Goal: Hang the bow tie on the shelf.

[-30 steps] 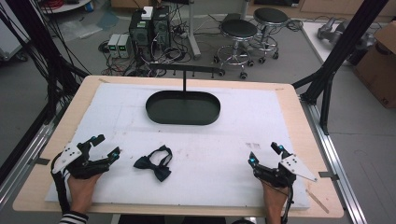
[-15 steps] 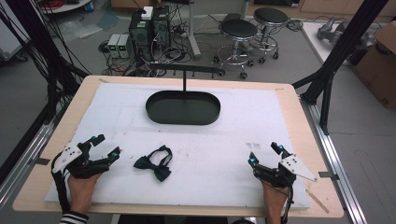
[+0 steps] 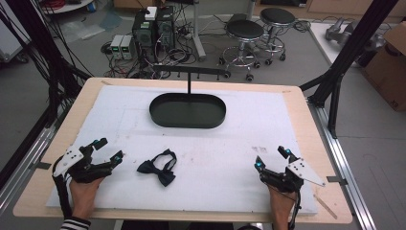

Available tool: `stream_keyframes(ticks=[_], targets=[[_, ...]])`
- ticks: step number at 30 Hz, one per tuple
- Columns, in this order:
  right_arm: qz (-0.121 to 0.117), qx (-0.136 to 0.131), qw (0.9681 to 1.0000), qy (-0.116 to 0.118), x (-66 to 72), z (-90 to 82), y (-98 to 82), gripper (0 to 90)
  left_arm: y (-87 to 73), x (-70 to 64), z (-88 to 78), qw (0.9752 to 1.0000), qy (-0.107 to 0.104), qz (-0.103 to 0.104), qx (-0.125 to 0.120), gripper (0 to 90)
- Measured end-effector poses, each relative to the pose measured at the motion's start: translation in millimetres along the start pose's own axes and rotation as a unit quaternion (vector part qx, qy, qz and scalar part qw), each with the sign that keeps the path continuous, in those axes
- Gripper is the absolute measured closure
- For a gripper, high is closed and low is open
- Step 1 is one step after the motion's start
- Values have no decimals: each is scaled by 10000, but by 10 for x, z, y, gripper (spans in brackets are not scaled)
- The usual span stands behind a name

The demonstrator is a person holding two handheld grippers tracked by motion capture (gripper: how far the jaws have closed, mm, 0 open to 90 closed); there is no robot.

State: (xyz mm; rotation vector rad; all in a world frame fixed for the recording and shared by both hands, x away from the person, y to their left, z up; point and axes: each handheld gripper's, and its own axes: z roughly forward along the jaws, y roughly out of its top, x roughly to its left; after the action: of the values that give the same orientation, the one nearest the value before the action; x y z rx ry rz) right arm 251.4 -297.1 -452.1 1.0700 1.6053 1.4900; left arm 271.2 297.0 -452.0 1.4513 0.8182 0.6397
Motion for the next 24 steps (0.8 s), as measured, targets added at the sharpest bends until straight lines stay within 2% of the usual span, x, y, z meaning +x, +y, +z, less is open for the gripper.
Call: stream_keyframes(ticks=[7,10,13,15,16,18,20,24], targets=[[11,-3,10000,-7,-3,1,1,82,22,15,-15,10000,-20,-67,-1,162],[17,-1,10000,-5,-3,1,0,82,80,8,-19,9999,-28,0,102,154],[7,-2,10000,-2,-6,3,1,82,124,-17,-22,9999,-54,66,101,151],[19,11,10000,-2,-4,2,1,82,182,-71,0,9995,-160,154,233,150],[22,14,10000,-1,-3,3,1,82,182,-71,0,9995,-160,154,233,147],[30,21,10000,1,-3,4,2,82,221,-115,33,9987,-286,163,399,146],[42,28,10000,-1,-4,5,2,82,264,-162,78,9974,-467,54,549,144],[43,32,10000,-3,-6,6,3,82,372,-253,181,9944,-646,206,807,144]])
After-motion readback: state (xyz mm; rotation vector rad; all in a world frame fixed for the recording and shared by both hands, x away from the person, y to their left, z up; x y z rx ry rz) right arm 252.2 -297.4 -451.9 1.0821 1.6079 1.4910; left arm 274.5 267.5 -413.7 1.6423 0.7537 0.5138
